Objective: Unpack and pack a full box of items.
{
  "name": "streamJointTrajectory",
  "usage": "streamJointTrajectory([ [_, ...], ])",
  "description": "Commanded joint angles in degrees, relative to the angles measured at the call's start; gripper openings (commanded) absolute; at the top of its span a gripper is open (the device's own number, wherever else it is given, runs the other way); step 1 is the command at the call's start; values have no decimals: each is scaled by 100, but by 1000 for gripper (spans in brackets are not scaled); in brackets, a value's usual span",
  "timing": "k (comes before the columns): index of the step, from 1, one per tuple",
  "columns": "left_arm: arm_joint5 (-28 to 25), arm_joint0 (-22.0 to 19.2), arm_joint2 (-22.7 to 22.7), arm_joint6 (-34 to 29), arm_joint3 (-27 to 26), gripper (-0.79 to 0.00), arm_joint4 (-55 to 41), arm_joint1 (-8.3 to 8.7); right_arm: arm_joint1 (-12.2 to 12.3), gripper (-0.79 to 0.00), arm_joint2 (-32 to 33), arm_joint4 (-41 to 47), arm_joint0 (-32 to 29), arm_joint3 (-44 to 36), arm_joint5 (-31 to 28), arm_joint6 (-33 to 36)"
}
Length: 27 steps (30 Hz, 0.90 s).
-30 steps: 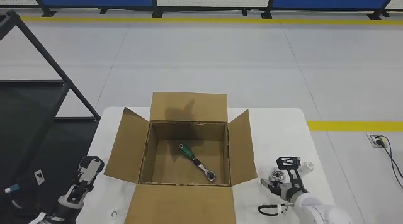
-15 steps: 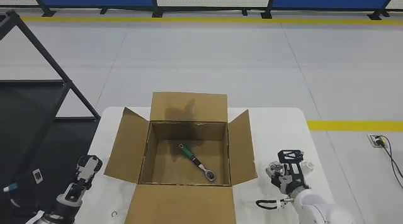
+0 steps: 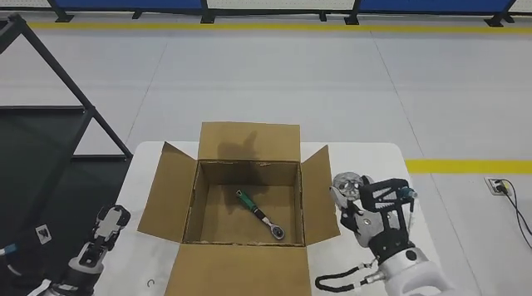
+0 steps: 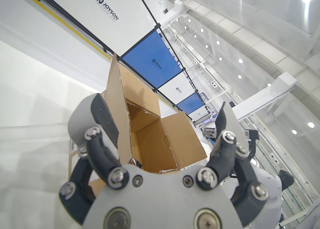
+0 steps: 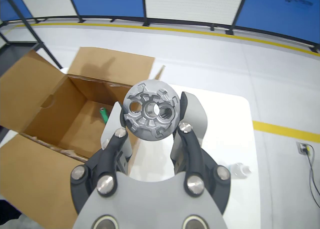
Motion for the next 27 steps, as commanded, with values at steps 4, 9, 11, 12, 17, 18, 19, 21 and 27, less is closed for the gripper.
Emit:
streamJointTrajectory([
  [4, -66, 67, -144, 59, 75, 0, -175, 0, -91, -785, -568, 562, 1251, 752, -151, 504],
  [9, -119, 156, -331, 175, 146, 0, -333, -5, -247, -785, -1415, 1030, 2342, 1798, -231, 915],
  [11, -141, 188, -393, 200, 172, 0, -402, -8, -326, -785, -1689, 1273, 2793, 2369, -224, 1053],
  [12, -150, 205, -424, 201, 181, 0, -435, -8, -371, -785, -1840, 1415, 3001, 2690, -242, 1104],
  [17, -195, 268, -527, 224, 207, 0, -548, -13, -634, -785, -2585, 1939, 3905, 4300, -239, 1082],
  [18, -199, 277, -542, 232, 211, 0, -565, -15, -690, -785, -2724, 1961, 4054, 4610, -213, 1018],
  [19, -209, 286, -556, 238, 217, 0, -578, -16, -749, -785, -2846, 2081, 4163, 4923, -210, 953],
  [21, -221, 298, -577, 242, 231, 0, -601, -19, -858, -785, -3016, 2400, 4391, 5546, -334, 869],
  [27, -212, 306, -589, 238, 247, 0, -608, -19, -1149, -785, -3437, 2988, 4872, 7017, -780, 652],
])
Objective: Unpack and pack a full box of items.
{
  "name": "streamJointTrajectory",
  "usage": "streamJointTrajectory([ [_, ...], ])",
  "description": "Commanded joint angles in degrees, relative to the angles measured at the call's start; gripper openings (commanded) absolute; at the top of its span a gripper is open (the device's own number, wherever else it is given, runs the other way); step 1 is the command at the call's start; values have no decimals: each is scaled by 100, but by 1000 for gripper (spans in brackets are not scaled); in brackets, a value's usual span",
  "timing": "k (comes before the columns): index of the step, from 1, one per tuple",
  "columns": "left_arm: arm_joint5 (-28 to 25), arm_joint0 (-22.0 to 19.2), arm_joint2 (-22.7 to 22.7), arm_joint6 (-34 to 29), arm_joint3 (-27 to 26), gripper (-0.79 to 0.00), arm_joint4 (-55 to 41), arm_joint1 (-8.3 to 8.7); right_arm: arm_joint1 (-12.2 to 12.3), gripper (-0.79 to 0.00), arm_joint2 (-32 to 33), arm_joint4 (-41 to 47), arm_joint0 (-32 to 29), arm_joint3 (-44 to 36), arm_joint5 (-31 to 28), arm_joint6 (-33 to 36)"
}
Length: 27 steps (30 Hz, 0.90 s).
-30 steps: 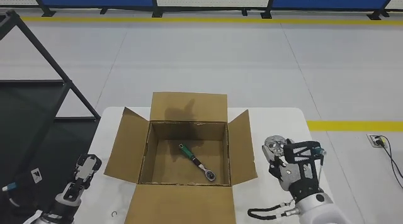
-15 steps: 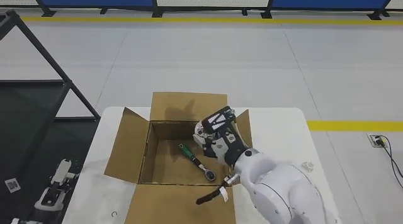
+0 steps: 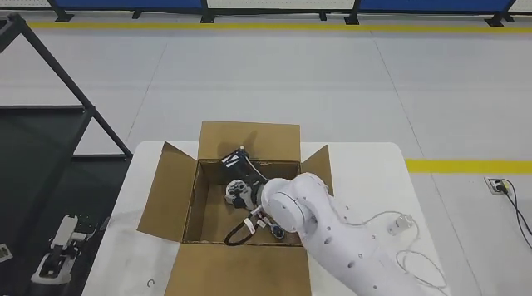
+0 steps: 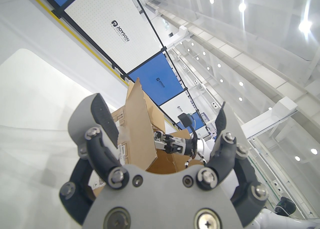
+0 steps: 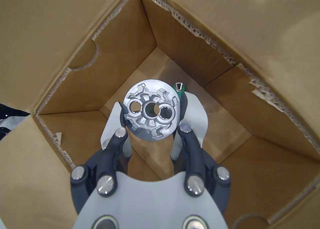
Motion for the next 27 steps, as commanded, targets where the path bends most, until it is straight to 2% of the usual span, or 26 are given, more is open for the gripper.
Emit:
streamJointTrajectory([
  [1, 0, 0, 1, 0, -1, 0, 1, 0, -88, -785, -139, 115, 105, 409, -113, -67],
  [15, 0, 0, 1, 0, -1, 0, 1, 0, -736, -785, -868, 497, 582, 2083, -710, -648],
  [17, 0, 0, 1, 0, -1, 0, 1, 0, -812, -570, -913, 539, 647, 2262, -785, -671],
  [21, 0, 0, 1, 0, -1, 0, 1, 0, -940, -505, -956, 605, 756, 2593, -909, -760],
  [27, 0, 0, 1, 0, -1, 0, 1, 0, -1083, -465, -976, 635, 879, 2894, -1028, -852],
])
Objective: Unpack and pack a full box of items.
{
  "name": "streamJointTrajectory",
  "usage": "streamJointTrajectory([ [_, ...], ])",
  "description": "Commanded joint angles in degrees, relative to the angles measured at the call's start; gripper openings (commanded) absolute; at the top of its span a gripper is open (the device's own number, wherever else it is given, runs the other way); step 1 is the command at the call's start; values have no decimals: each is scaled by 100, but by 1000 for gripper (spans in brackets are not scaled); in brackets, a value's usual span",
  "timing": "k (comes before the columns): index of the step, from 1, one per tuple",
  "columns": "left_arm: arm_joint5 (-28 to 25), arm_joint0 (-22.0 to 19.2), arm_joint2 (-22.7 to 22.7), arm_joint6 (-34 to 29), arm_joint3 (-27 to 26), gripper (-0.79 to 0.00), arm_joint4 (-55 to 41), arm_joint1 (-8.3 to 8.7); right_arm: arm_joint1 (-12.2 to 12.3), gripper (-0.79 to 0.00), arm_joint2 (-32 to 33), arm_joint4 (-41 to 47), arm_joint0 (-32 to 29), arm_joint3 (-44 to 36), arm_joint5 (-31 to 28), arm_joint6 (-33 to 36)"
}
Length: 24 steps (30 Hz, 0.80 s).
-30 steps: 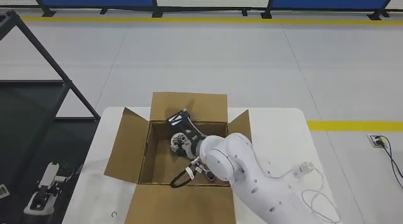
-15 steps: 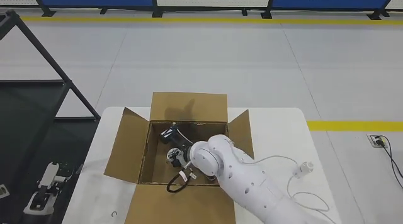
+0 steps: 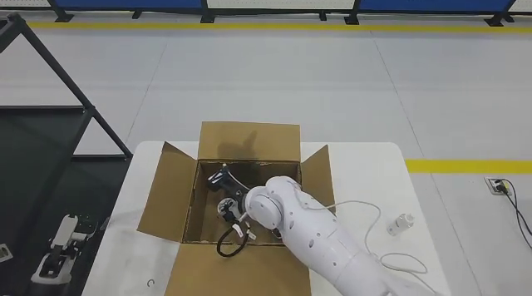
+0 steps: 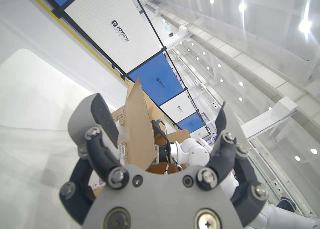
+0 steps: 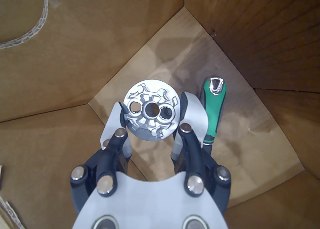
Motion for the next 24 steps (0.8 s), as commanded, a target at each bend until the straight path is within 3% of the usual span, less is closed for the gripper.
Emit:
streamJointTrajectory([
  [1, 0, 0, 0, 0, 0, 0, 0, 0, -25, -443, 10, -2, 25, 42, -44, -35],
  [6, 0, 0, 0, 0, 0, 0, 0, 0, -60, -388, 54, -27, 40, 98, -139, -54],
  [8, 0, 0, 0, 0, 0, 0, 0, 0, -67, -271, 70, -57, 33, 102, -135, -57],
  [14, 0, 0, 0, 0, 0, 0, 0, 0, -67, -203, 142, -144, -10, 66, -121, -71],
  [19, 0, 0, 0, 0, 0, 0, 0, 0, -41, -194, 226, -242, -54, -46, -95, -91],
  [24, 0, 0, 0, 0, 0, 0, 0, 0, 129, -120, 439, -570, -231, -703, 24, -200],
])
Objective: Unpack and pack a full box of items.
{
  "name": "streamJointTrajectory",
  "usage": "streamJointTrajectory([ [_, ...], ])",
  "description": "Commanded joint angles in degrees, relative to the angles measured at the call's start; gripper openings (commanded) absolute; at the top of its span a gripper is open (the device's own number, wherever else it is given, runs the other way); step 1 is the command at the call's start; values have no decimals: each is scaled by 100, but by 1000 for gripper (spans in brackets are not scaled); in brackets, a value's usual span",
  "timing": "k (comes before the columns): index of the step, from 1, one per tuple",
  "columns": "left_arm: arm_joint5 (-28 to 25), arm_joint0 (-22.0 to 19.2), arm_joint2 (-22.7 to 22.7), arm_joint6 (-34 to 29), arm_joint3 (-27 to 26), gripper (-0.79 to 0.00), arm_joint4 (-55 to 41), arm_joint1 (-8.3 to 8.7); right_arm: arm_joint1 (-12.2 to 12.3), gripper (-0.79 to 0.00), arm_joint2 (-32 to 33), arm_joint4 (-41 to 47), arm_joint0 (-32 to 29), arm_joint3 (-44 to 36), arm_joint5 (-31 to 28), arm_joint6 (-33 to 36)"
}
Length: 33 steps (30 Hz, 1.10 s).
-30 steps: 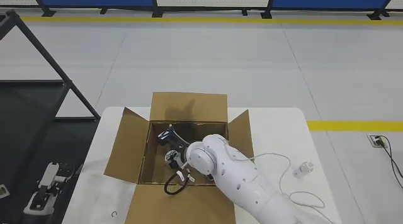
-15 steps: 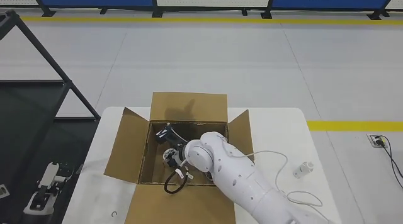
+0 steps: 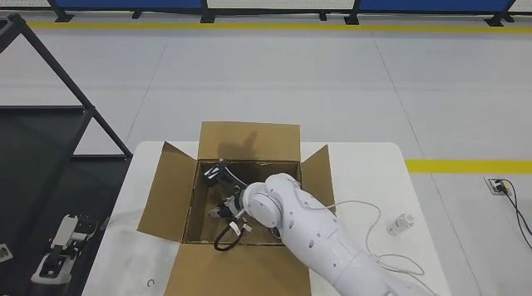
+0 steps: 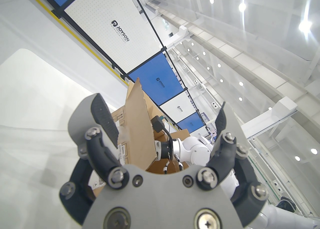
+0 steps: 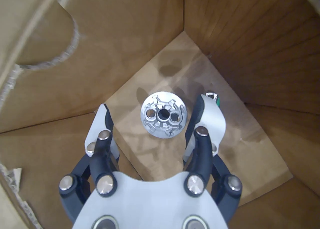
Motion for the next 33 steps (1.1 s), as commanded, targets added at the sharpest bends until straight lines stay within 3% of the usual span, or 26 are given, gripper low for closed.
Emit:
streamJointTrajectory([
  [1, 0, 0, 0, 0, 0, 0, 0, 0, 106, -105, 116, -189, -140, -403, 82, 9],
  [6, 0, 0, 0, 0, 0, 0, 0, 0, 529, -52, 647, -1021, -875, -2184, 420, 283],
  [12, 0, 0, 0, 0, 0, 0, 0, 0, 1071, 0, 1638, -2398, -2461, -5117, 691, 1039],
  [21, 0, 0, 0, 0, 0, 0, 0, 0, 1435, 0, 2860, -3579, -4299, -7827, 742, 1342],
  [27, 0, 0, 0, 0, 0, 0, 0, 0, 1552, 0, 3689, -4007, -5493, -9162, 1138, 1209],
  [33, 0, 0, 0, 0, 0, 0, 0, 0, 1600, 0, 4686, -3783, -6252, -9219, 1550, 535],
])
